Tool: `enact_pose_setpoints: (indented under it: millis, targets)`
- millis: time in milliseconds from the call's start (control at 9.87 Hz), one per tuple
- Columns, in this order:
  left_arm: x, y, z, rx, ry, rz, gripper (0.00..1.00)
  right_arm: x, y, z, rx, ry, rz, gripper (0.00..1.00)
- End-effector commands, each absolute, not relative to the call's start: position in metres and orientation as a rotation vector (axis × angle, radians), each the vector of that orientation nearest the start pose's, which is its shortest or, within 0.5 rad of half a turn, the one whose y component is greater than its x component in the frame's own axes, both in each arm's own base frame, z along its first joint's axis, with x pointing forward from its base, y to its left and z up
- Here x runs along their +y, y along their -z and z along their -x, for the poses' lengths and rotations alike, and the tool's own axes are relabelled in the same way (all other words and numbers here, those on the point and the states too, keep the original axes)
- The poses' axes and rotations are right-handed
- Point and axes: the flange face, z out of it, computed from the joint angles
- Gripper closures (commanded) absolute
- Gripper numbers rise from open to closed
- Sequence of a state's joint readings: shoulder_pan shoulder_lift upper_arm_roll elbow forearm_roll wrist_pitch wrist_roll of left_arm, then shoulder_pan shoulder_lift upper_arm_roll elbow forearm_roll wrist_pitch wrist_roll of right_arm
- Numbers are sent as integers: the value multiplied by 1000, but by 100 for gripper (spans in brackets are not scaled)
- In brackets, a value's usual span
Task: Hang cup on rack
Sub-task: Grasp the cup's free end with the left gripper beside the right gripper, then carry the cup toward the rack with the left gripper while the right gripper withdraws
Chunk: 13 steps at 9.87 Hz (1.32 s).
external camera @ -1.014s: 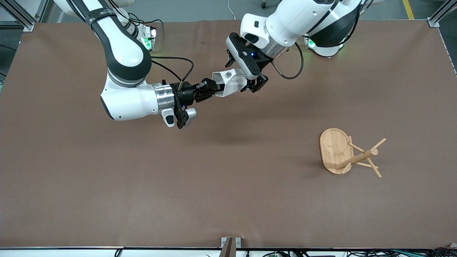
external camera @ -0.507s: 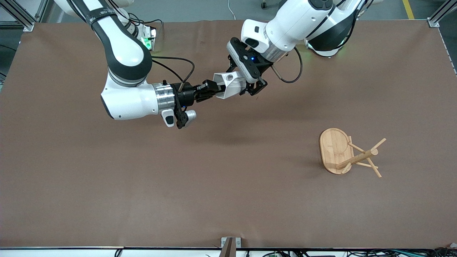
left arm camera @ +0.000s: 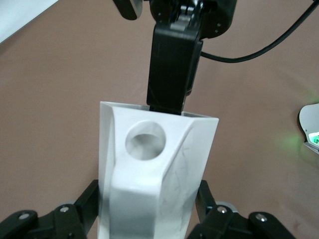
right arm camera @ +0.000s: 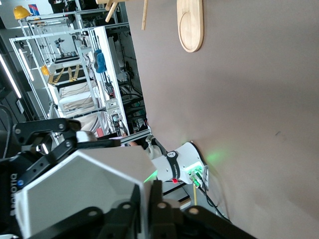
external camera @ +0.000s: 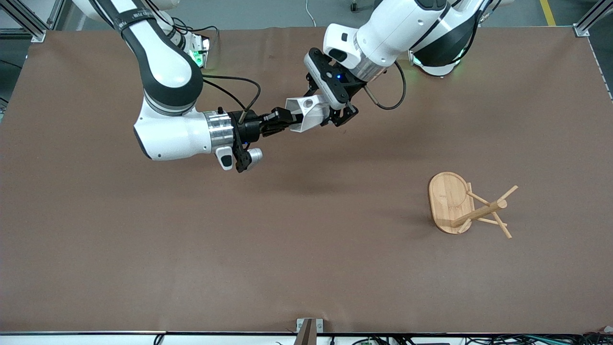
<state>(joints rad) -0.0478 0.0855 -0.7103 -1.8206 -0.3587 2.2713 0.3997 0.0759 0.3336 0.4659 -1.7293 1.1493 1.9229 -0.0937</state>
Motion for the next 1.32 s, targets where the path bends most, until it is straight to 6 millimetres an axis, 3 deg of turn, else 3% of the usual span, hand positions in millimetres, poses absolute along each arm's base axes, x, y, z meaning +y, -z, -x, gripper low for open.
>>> enact_pose_setpoints:
  millis: [0,203,507,709,1014,1216]
  targets:
    - [-405,-506,-458,1610,438,3134,100,367,-475,-529,-55,-451,1931,0]
    - [-384,-502,-476,1598,447,3129,100,352,-470,-538,-38,-440,1955,0]
    - [-352,-507,-505,1455,426,3224,100,284,-461,-572,26,-352,2090,0]
    - [-319,-511,-531,1180,317,3374,100,212,-440,-586,25,-371,2380,0]
    - [-264,-513,-561,651,245,3525,100,92,-429,-607,104,-295,2685,0]
    - [-256,-505,-566,227,128,3585,100,9,-445,-615,128,-206,2951,0]
